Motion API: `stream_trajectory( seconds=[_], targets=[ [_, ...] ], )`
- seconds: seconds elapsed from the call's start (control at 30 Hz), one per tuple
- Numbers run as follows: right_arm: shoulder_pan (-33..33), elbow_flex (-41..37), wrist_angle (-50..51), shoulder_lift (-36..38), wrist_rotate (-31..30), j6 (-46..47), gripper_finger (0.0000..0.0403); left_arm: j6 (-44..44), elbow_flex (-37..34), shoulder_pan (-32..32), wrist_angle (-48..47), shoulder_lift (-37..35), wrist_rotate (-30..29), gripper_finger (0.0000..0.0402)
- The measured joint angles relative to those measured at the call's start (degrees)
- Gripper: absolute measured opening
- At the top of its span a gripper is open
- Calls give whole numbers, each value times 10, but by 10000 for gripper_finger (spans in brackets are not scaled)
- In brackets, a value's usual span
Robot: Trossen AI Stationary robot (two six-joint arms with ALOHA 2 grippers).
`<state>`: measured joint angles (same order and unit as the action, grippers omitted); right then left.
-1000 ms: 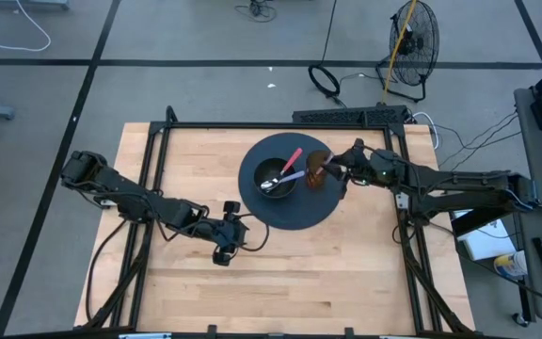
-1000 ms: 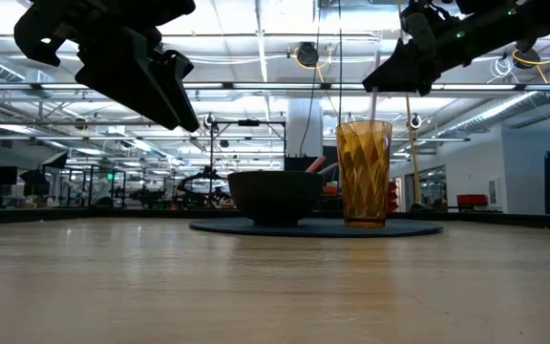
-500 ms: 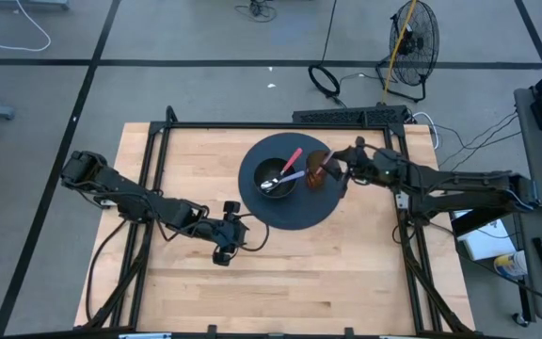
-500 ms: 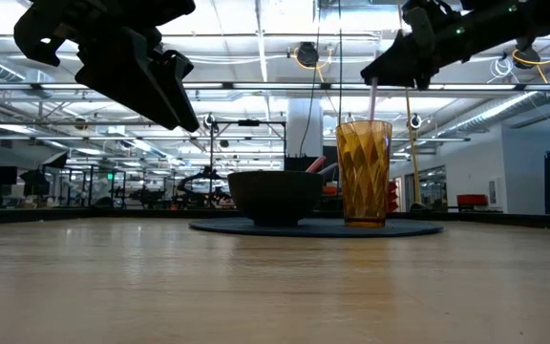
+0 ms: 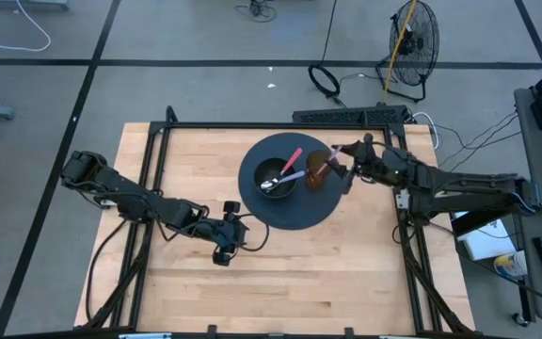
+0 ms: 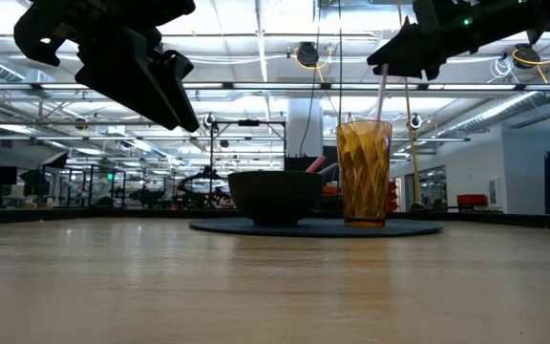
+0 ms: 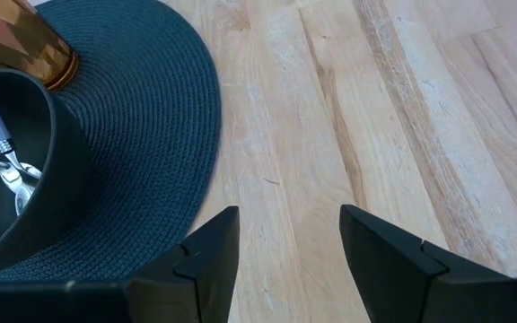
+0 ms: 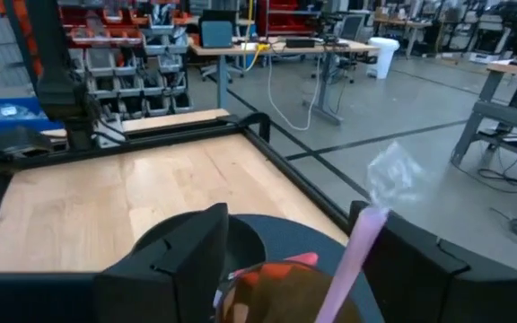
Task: Pick & Place Utensil
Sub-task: Put the straw into the cup, then return to Home Position
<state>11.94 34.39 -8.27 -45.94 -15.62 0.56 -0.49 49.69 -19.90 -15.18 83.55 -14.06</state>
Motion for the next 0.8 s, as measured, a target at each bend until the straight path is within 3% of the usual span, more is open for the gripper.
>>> stream_trajectory(
  seconds=[0.5,0.8],
  targets=[
    [0,0,2,96,-25,-38,236,3,0,0,1,0,0,200],
    [0,0,61,172,-23,-43,237,5,0,0,29,0,-30,200]
  ],
)
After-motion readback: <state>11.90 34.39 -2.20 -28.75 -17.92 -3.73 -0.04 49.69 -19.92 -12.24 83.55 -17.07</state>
